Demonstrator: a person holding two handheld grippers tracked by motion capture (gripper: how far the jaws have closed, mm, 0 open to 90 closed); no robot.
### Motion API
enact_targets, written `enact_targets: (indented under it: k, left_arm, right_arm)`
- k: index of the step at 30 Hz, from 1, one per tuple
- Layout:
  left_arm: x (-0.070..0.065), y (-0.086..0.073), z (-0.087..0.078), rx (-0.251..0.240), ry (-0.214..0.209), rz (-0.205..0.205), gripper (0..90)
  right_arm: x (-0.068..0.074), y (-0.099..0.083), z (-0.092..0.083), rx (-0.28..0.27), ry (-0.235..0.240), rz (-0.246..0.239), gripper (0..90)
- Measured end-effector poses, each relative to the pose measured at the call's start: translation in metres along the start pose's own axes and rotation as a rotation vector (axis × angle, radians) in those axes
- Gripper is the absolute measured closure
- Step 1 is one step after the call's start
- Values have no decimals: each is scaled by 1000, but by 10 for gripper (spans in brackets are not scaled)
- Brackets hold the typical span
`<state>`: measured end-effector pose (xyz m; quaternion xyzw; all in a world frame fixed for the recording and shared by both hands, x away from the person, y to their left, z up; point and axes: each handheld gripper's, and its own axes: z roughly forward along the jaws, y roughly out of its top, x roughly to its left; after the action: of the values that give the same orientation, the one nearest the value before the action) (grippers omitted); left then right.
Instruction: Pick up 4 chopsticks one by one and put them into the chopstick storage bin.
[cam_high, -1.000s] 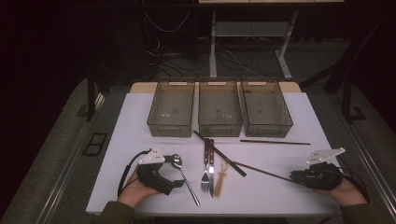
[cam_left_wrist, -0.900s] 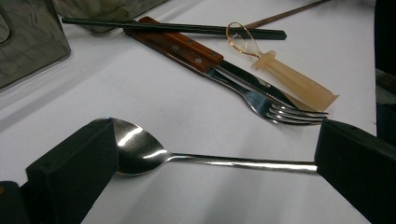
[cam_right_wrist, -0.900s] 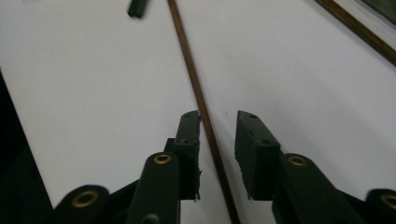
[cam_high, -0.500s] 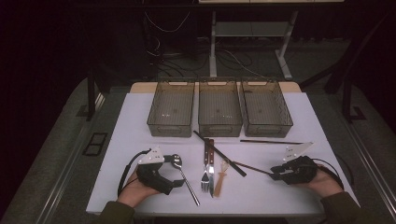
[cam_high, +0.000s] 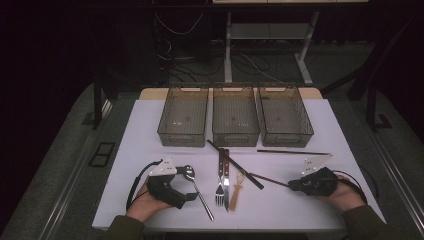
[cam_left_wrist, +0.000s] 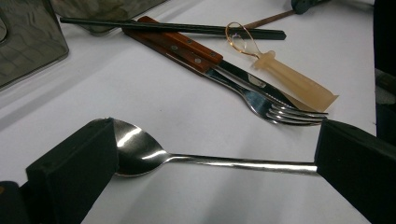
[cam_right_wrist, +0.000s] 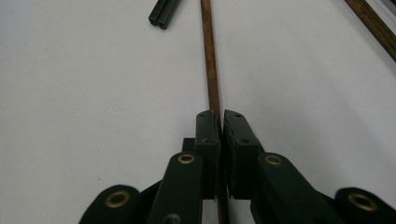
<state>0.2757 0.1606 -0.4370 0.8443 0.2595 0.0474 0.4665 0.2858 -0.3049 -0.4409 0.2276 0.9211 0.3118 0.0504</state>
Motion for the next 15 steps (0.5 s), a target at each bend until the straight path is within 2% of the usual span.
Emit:
enact_targets:
  k: [5,15]
  left_arm:
    - [0,0,0,-1,0,-1,0]
    - [-1,0,0,-1,1,0,0]
  right_arm:
    - [1,0,0,-2,-11,-9,856]
    - [1,-1,0,-8,-6,26,859]
